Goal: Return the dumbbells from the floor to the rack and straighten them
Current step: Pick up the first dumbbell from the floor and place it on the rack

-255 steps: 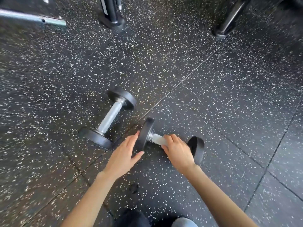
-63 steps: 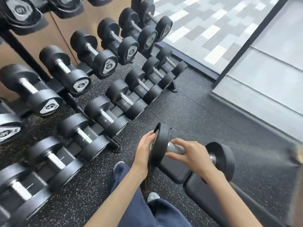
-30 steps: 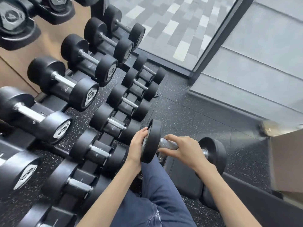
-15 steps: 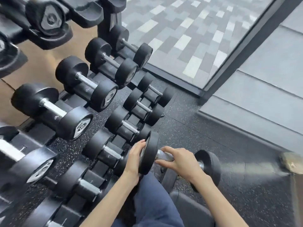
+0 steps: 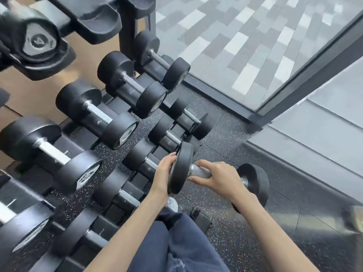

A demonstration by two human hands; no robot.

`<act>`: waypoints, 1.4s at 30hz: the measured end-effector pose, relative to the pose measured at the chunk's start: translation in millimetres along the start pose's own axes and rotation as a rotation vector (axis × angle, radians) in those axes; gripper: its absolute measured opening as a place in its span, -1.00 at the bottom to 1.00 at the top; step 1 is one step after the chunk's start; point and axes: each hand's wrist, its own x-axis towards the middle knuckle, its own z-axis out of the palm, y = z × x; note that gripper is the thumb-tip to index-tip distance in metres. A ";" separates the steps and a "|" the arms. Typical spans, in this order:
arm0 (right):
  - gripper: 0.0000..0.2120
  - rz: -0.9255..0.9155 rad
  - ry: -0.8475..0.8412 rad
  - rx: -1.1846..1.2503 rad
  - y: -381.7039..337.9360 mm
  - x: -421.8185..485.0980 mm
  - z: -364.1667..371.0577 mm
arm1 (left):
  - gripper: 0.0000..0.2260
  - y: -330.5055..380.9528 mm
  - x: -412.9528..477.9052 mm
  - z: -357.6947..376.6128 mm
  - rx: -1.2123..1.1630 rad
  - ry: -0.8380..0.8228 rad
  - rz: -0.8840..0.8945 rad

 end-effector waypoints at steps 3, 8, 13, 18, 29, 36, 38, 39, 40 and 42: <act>-0.54 -0.024 -0.012 0.000 0.8 13.3 -7.5 | -0.66 8.3 7.4 3.4 -0.040 0.024 0.002; -0.51 -0.057 -0.005 -0.029 -5.2 27.7 -17.5 | -0.72 22.3 10.6 2.0 -0.064 -0.023 0.043; -0.55 -0.076 0.010 -0.011 -12.9 39.1 -22.4 | -0.65 30.7 17.5 -4.0 -0.100 -0.026 0.037; -0.55 -0.115 -0.032 -0.015 -5.3 68.8 -29.2 | -0.58 39.7 36.1 -0.4 -0.154 0.005 0.056; -0.55 -0.475 -0.128 -0.132 50.9 181.9 -85.8 | -0.58 72.2 92.0 70.4 -0.291 0.141 0.230; -0.53 -0.640 -0.202 -0.187 104.7 240.4 -133.2 | -0.56 84.0 125.9 148.0 -0.440 0.304 0.306; -0.50 -0.659 -0.201 -0.186 121.4 251.6 -141.2 | -0.56 86.3 137.1 166.1 -0.468 0.313 0.298; -0.48 -0.663 -0.199 -0.183 129.5 256.3 -144.7 | -0.58 87.5 142.4 173.9 -0.472 0.326 0.298; -0.45 -0.665 -0.201 -0.180 137.4 260.6 -147.8 | -0.60 89.1 147.3 181.1 -0.468 0.344 0.302; -0.44 -0.652 -0.211 -0.169 151.3 270.1 -155.7 | -0.65 95.7 157.0 195.3 -0.453 0.361 0.327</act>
